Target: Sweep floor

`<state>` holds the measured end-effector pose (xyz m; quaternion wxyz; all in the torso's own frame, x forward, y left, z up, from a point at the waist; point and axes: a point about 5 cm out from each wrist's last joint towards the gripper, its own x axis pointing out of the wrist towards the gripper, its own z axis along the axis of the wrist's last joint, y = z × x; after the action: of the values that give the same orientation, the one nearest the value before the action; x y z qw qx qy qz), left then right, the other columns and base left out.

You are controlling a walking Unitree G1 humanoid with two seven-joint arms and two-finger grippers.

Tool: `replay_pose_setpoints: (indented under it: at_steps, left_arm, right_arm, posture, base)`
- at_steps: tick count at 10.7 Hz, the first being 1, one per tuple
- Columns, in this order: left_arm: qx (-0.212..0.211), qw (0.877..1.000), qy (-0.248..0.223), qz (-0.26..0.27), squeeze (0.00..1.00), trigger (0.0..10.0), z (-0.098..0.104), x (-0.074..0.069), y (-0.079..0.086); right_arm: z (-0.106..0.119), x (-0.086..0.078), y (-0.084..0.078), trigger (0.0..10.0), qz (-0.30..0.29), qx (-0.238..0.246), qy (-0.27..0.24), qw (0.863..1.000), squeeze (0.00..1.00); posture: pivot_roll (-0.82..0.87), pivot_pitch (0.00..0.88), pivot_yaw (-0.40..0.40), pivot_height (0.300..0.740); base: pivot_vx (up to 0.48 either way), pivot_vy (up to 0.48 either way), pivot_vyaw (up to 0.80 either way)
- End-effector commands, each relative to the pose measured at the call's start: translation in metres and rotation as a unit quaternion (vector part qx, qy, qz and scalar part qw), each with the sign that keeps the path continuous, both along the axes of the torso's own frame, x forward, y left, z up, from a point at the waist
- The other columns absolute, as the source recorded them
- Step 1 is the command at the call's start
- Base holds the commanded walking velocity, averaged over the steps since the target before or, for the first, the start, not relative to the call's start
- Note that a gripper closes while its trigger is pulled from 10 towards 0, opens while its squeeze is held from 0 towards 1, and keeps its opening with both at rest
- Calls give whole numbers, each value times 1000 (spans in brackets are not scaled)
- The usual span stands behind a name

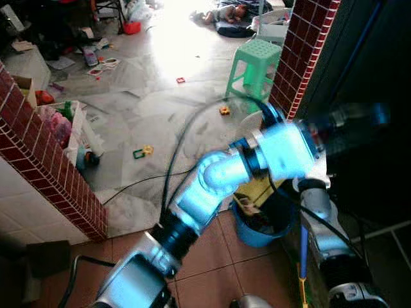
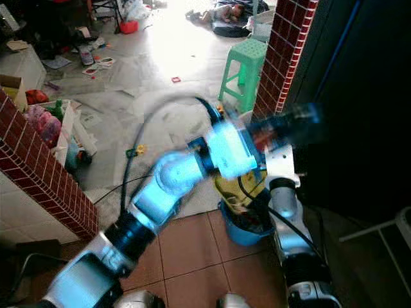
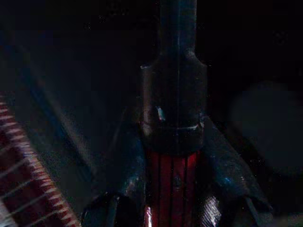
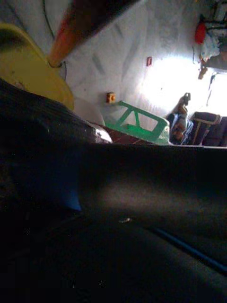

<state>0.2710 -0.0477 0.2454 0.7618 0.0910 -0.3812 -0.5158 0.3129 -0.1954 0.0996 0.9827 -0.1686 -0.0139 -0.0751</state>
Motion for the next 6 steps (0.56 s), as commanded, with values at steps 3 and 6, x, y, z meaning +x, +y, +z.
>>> replay_pose_setpoints:
  at_steps: [3,6]
  left_arm:
    - [-125,989,-54,65,0,10000,71,16,26]
    - [-122,991,-30,56,0,10000,56,7,19]
  right_arm:
    - [12,9,6,10000,17,-15,-28,999,0]
    - [12,11,6,10000,17,-15,-28,999,0]
  posture:
    - [-38,0,3,740]
    - [-39,0,4,740]
  base:
    - [0,0,0]
    - [0,0,0]
